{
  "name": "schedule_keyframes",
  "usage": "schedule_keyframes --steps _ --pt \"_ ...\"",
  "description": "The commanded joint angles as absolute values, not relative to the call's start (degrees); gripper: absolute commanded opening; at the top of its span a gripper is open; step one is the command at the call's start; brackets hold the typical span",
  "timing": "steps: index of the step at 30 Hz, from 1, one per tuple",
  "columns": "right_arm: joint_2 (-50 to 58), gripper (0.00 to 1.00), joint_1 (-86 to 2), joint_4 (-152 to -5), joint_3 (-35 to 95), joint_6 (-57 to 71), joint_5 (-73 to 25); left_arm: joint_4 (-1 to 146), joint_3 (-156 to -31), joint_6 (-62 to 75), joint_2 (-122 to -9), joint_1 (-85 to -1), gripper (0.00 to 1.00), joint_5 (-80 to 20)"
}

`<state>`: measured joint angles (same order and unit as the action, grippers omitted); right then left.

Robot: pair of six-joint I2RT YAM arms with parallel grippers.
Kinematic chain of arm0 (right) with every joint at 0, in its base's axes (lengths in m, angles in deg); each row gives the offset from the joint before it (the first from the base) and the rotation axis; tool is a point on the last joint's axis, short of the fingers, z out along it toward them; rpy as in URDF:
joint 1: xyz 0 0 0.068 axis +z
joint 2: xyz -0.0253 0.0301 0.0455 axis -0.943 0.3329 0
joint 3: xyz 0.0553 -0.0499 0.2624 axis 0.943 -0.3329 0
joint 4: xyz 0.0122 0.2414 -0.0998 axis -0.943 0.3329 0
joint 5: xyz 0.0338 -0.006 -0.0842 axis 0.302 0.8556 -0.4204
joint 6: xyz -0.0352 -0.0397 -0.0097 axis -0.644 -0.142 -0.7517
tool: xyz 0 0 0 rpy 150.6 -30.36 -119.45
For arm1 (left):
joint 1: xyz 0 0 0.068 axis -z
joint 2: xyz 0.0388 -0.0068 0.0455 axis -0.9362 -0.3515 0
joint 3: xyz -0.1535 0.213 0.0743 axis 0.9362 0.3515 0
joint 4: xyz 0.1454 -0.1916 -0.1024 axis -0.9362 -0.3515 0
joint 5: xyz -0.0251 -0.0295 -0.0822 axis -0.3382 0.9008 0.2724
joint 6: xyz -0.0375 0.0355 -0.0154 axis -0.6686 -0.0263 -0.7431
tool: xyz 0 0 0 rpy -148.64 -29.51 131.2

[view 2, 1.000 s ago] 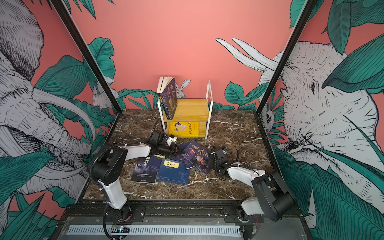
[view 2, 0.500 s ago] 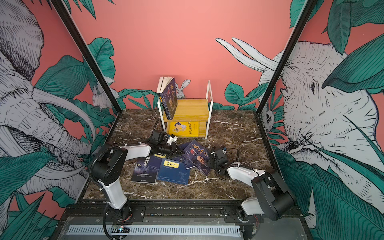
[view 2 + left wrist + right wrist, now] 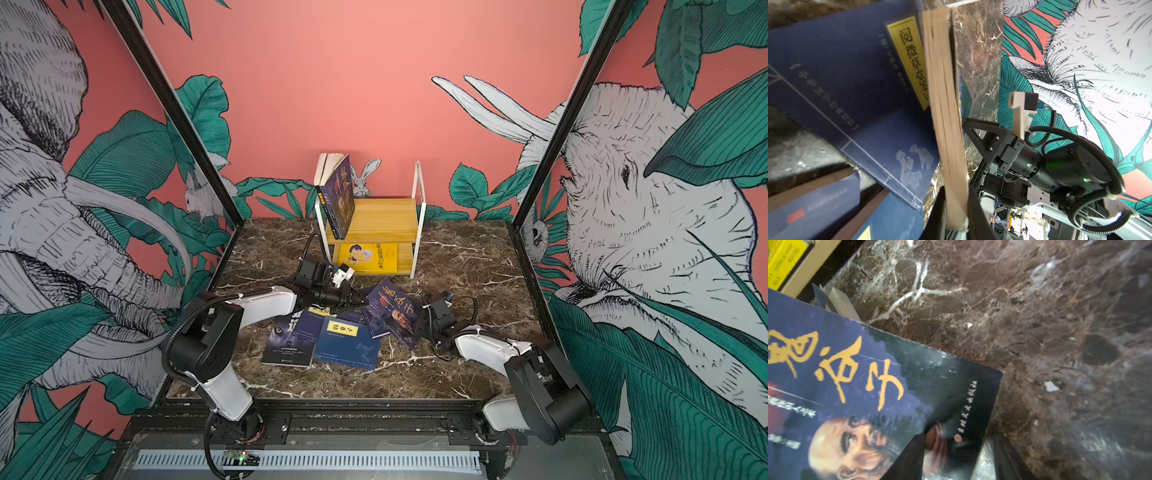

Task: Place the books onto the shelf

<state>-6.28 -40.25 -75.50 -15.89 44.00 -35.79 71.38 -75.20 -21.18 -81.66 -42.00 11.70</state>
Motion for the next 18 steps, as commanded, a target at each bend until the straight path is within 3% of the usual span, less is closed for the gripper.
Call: schedule_keyframes --steps 1,10,18 --pt "-10.19 0.57 -40.33 -70.91 -15.21 42.59 -39.26 72.55 -74.20 -19.07 -76.09 -41.40 0.00 13.34" --pt "-20.63 0.65 -38.56 -56.63 -8.79 34.32 -45.83 71.75 -72.43 -16.57 -66.07 -41.44 0.00 14.39" --pt "-22.51 0.67 -26.90 -44.09 6.76 23.06 -62.31 63.80 -76.17 -7.20 -61.53 -42.38 0.00 15.19"
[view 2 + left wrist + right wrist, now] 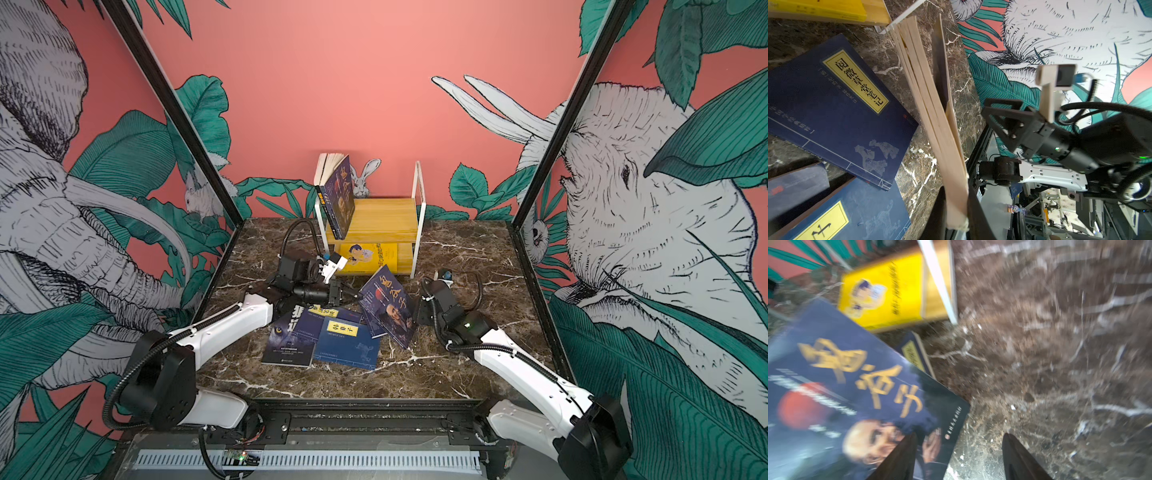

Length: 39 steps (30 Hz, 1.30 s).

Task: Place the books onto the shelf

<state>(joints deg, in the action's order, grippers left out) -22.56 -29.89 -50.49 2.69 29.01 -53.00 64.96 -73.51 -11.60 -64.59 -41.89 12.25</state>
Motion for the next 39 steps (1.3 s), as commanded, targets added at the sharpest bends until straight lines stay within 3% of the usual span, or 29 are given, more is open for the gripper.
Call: schedule_keyframes --steps 1,7,12,25,39 --pt "-21.79 0.67 -24.89 -43.11 8.87 21.62 -64.37 63.04 -76.53 -6.80 -61.00 -42.80 0.00 15.44" --pt "-15.22 0.67 -13.72 -43.87 17.54 11.24 -76.07 62.46 -76.47 -5.31 -56.95 -46.37 0.00 18.54" --pt "-8.71 0.69 -7.36 -45.68 23.25 4.52 -77.39 61.31 -75.94 -4.72 -53.70 -50.43 0.00 19.04" --pt "3.81 0.71 -0.31 -47.41 32.37 2.00 -74.70 62.11 -76.75 -6.71 -51.12 -53.77 0.00 19.37" --pt "13.31 0.70 0.76 -48.43 33.54 1.00 -80.47 61.94 -77.49 -7.38 -50.79 -56.16 0.00 20.16"
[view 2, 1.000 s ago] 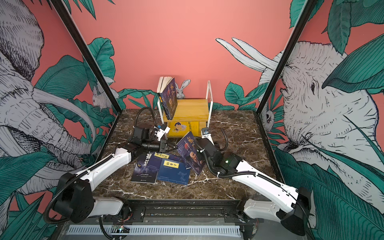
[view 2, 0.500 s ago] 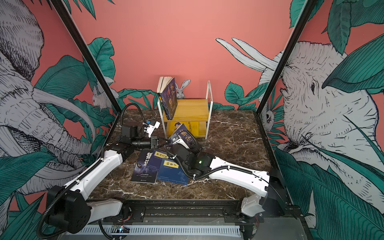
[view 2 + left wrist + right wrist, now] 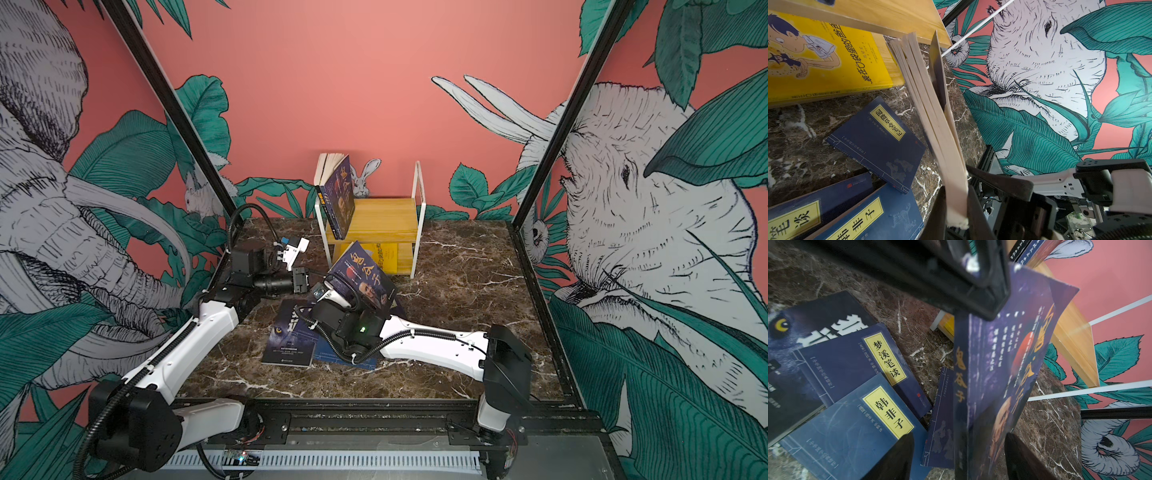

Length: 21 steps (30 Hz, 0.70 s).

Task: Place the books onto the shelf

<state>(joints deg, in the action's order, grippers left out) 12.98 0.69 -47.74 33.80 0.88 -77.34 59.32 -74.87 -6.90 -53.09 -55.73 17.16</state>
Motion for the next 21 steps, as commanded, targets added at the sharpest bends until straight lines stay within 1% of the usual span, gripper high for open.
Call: schedule_keyframes --steps 1,5,9,11,14,16,18,20,21 --pt "13.72 0.69 0.64 -48.64 33.37 1.00 -80.65 62.15 -77.29 -7.30 -50.60 -56.23 0.00 20.17" --pt "15.09 0.64 -0.75 -48.57 32.83 3.37 -80.04 62.85 -76.72 -7.28 -50.55 -56.36 0.00 20.16" --pt "14.12 0.54 -1.72 -49.77 30.78 5.79 -79.79 62.36 -76.64 -7.20 -50.46 -56.88 0.00 19.90" --pt "13.33 0.46 -2.28 -51.41 29.09 6.32 -79.82 63.19 -76.00 -7.46 -50.25 -56.85 0.00 19.89" --pt "12.61 0.30 -2.95 -50.64 28.85 8.29 -79.45 62.45 -76.30 -6.99 -50.05 -57.03 0.00 19.98" --pt "11.91 0.13 -2.97 -51.21 27.33 8.37 -79.32 62.29 -75.99 -6.47 -49.69 -57.11 0.00 19.90" --pt "11.27 0.01 -3.05 -52.03 25.94 8.27 -79.15 63.07 -75.06 -6.09 -49.12 -57.12 0.00 19.96" --pt "10.52 0.00 -3.18 -51.63 25.38 9.43 -78.89 62.65 -74.90 -5.30 -48.69 -57.36 0.00 19.94" --pt "9.94 0.00 -3.23 -51.26 25.23 10.26 -78.74 62.11 -74.90 -5.06 -48.43 -57.60 0.03 19.85"
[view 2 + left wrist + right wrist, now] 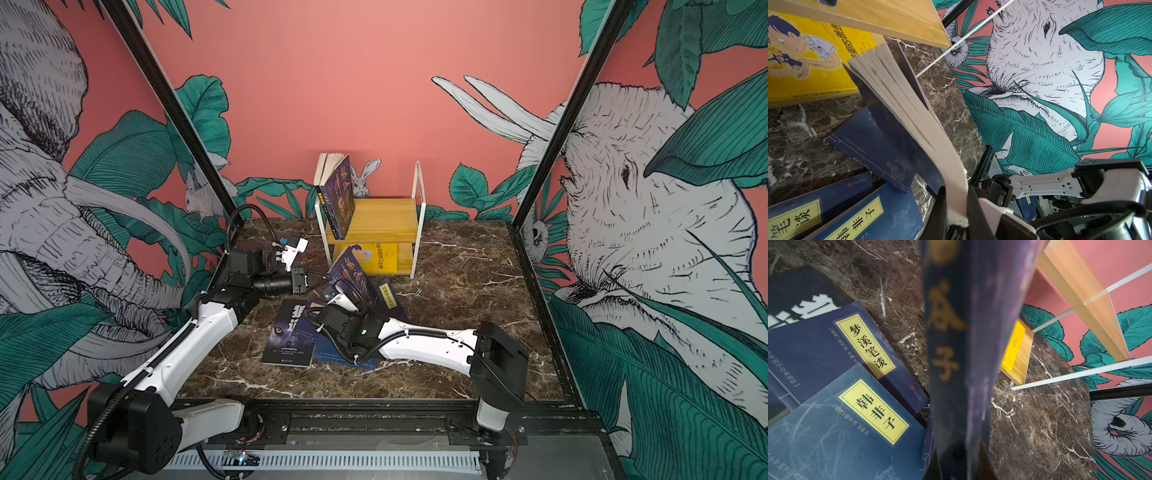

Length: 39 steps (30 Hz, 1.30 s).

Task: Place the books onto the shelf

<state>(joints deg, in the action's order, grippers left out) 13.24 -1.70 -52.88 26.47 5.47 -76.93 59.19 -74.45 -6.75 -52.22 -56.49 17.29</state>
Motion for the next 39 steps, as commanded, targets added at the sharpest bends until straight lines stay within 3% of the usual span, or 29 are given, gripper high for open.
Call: schedule_keyframes --steps 1,3,5,18,21,24,30,39 --pt "9.24 0.00 -3.23 -51.30 24.69 11.02 -78.38 61.76 -74.90 -4.94 -48.07 -57.95 0.15 19.82" --pt "8.45 0.00 -3.30 -53.19 22.72 11.43 -77.85 61.70 -74.33 -4.45 -47.28 -58.12 0.35 19.71" --pt "5.10 0.00 -3.53 -54.74 20.51 12.09 -77.82 61.64 -73.71 -3.49 -46.57 -58.27 0.46 19.79" --pt "-8.86 0.00 -3.84 -53.28 16.88 20.24 -78.23 58.24 -69.41 4.87 -36.15 -62.46 0.72 17.54" --pt "-12.62 0.00 -3.83 -54.53 16.79 21.34 -79.17 57.85 -68.50 7.49 -33.35 -62.50 0.82 15.19" --pt "-13.73 0.00 -3.80 -55.42 19.40 18.74 -79.59 56.05 -67.81 10.34 -30.94 -62.48 0.99 12.96" --pt "-12.42 0.00 -5.73 -63.22 24.03 8.36 -83.09 56.05 -65.25 12.59 -28.85 -64.09 1.00 11.89" --pt "-6.36 0.00 -17.68 -79.40 28.01 4.26 -73.99 61.60 -62.16 11.91 -31.07 -66.28 0.99 12.19"
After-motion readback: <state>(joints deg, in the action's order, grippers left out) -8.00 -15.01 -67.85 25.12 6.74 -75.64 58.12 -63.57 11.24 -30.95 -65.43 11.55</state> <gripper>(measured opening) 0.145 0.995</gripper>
